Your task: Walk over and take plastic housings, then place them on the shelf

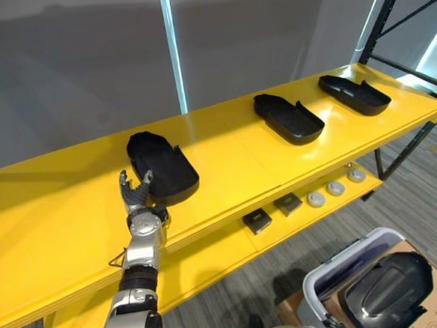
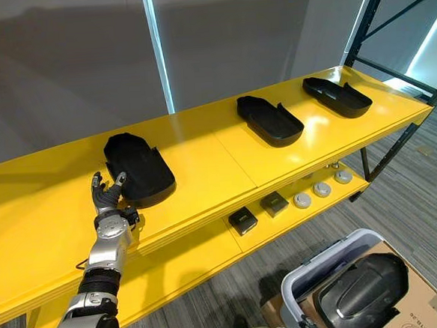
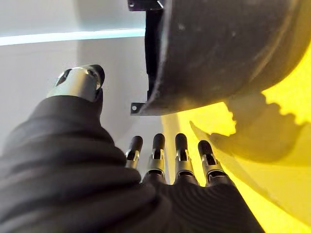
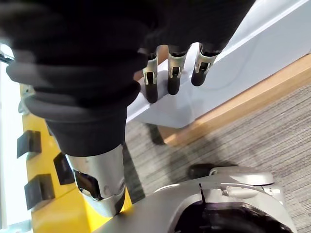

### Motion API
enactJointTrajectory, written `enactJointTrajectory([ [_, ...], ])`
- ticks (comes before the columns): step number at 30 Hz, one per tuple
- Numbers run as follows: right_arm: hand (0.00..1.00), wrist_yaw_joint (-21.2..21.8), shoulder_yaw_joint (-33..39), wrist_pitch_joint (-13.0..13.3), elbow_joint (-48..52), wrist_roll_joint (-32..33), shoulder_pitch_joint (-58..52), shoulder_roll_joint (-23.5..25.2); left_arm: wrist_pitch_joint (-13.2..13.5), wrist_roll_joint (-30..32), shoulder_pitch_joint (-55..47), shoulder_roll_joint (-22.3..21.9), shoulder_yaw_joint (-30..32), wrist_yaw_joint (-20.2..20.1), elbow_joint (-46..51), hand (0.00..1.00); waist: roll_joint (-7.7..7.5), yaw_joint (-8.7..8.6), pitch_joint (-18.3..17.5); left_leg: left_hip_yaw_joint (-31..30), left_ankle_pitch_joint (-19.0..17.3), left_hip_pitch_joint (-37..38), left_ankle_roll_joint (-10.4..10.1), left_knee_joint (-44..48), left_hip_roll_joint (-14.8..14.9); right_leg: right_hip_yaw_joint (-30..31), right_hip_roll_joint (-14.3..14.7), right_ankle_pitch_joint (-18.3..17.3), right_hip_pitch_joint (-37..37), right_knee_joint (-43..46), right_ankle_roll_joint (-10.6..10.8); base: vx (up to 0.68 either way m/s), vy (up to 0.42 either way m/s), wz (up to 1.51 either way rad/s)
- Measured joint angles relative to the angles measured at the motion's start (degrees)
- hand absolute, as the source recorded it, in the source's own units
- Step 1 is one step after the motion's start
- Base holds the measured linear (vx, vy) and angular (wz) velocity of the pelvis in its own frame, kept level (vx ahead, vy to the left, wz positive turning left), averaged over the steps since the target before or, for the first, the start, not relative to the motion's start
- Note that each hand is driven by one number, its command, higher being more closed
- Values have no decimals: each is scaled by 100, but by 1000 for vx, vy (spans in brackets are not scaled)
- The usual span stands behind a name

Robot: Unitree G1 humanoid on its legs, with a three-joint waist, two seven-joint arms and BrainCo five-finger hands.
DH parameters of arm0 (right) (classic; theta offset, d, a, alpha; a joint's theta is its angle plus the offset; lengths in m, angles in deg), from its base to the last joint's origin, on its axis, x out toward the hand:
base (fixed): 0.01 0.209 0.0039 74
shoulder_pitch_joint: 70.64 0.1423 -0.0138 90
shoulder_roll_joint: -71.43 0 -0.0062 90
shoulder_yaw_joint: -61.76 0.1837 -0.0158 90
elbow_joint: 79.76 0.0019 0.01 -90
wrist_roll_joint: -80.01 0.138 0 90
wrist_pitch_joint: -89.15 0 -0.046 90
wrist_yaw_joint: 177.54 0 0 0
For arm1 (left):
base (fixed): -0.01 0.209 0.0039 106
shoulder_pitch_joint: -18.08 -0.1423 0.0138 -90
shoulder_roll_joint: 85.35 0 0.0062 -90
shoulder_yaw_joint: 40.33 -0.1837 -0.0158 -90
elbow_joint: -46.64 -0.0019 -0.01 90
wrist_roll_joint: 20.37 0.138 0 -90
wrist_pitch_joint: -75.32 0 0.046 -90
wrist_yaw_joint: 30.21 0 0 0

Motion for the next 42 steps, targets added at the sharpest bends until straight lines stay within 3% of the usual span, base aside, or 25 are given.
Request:
enactJointTrajectory([
  [5, 0, -4, 2, 41, -47, 16, -14, -6, 79, 869, -932, -150, -535, -41, 1073, 0, 27, 41, 19, -49, -5, 60, 8, -37, -33, -38, -34, -27, 63, 0, 34, 8, 24, 6],
  [6, 0, -5, 2, 53, -47, 16, -18, -5, 110, 1061, -1139, -150, -719, -79, 1195, 100, 28, 42, 19, -67, -6, 59, 9, -37, -38, -53, -42, -29, 71, 0, 36, -35, 14, 9],
  [14, 0, -1, 0, 223, -109, 19, -52, -18, 469, 2557, -2016, -131, -1736, -690, 1388, 100, 49, 47, 32, -78, -60, -44, 14, 18, -24, -83, -51, -118, 4, 38, 70, -53, -6, 2],
  [19, 0, -2, -12, 259, -173, 21, -53, -35, 538, 2948, -2204, -127, -1940, -790, 1388, 100, 53, 48, 28, -74, -75, -80, 28, 16, -1, -78, -28, -135, -38, 38, 60, 0, 0, 0],
  [42, 0, -3, -55, 250, -205, 5, -17, -56, 419, 3161, -1886, -25, -2136, -1006, 325, 100, 54, 24, -34, 96, -38, -183, 33, 58, 39, 29, 16, -70, -188, 25, 14, -20, -1, -3],
])
